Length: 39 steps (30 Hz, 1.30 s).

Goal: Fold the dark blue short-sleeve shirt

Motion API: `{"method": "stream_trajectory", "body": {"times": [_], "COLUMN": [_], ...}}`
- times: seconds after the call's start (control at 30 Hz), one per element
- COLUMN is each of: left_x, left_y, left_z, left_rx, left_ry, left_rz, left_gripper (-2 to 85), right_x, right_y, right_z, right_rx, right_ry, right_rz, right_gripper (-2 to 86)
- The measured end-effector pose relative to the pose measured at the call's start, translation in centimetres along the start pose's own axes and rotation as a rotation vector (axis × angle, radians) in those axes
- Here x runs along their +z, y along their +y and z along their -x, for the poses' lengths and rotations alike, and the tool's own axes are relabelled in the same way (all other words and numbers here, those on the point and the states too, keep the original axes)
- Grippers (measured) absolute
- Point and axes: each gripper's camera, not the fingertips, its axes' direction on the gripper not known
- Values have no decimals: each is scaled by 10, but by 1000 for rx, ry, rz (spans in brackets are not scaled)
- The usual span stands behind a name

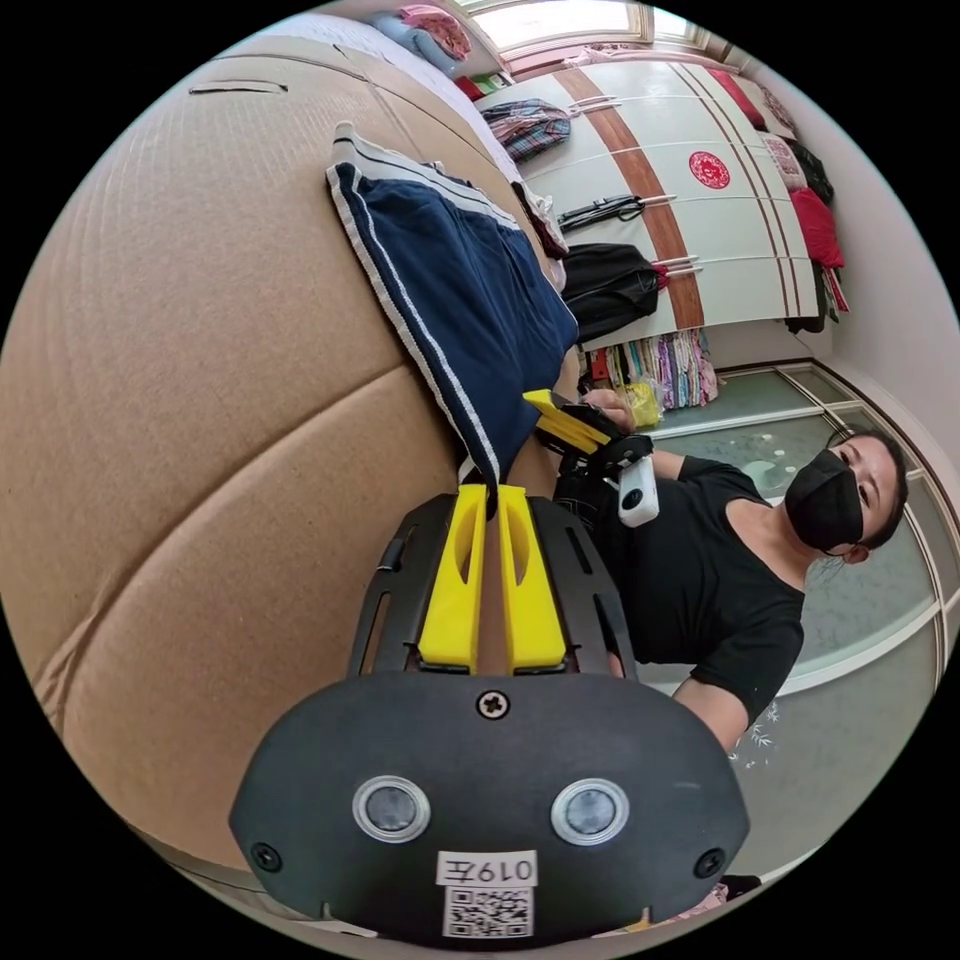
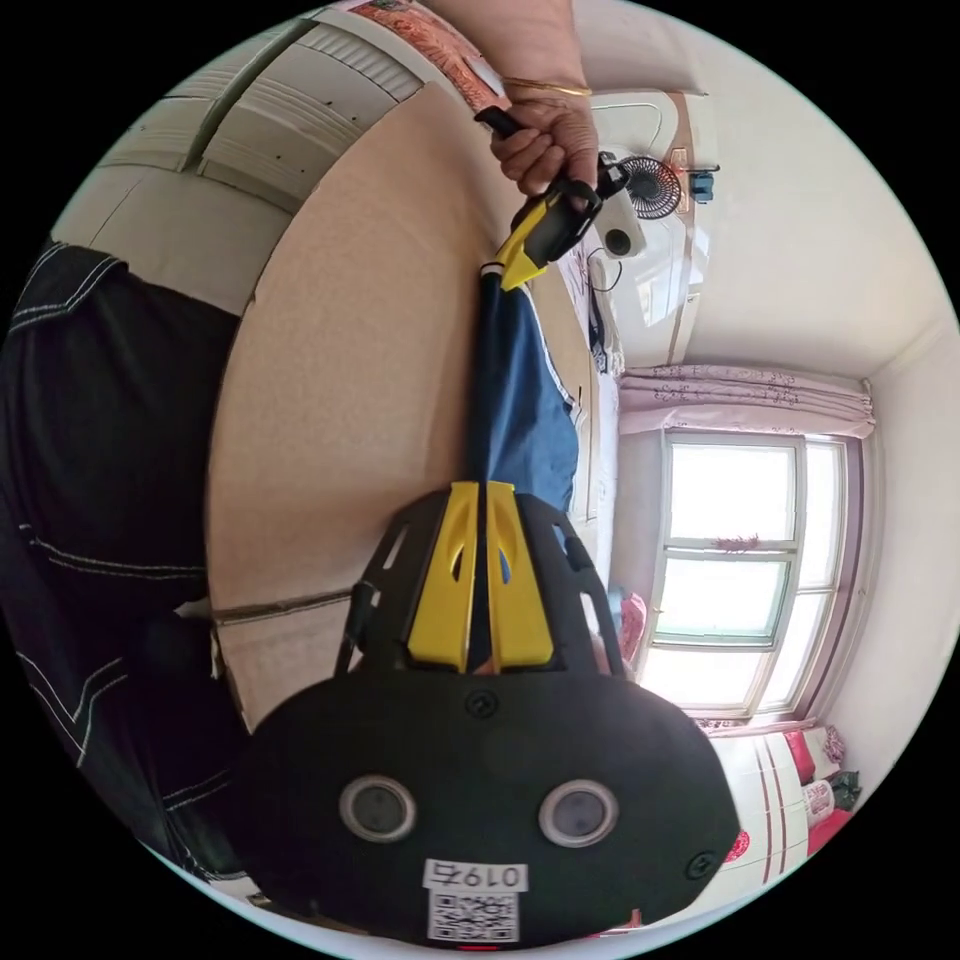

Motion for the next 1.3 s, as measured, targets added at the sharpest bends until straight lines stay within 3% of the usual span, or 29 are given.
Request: {"method": "stream_trajectory", "body": {"times": [0.43, 0.73, 0.97, 1.1, 1.3], "left_x": [-3, 1, -1, -14, -9], "left_y": [13, 11, 4, 1, -7], "left_z": [6, 1, 11, 14, 27], "left_rx": [-4, 65, 66, 71, 76], "left_ry": [3, -11, -44, -94, -55], "left_rz": [-48, -52, -18, -8, 40], "left_gripper": [15, 14, 15, 16, 19], "right_x": [-26, -45, -46, -55, -53], "right_y": [-20, -53, -77, -76, -82], "right_z": [-1, -10, -5, -13, -13], "right_rx": [11, 28, -63, -78, -76], "right_ry": [115, 182, 219, 152, 223], "right_rz": [-2, -26, -18, -39, -34], "right_gripper": [4, 79, 6, -5, -1]}}
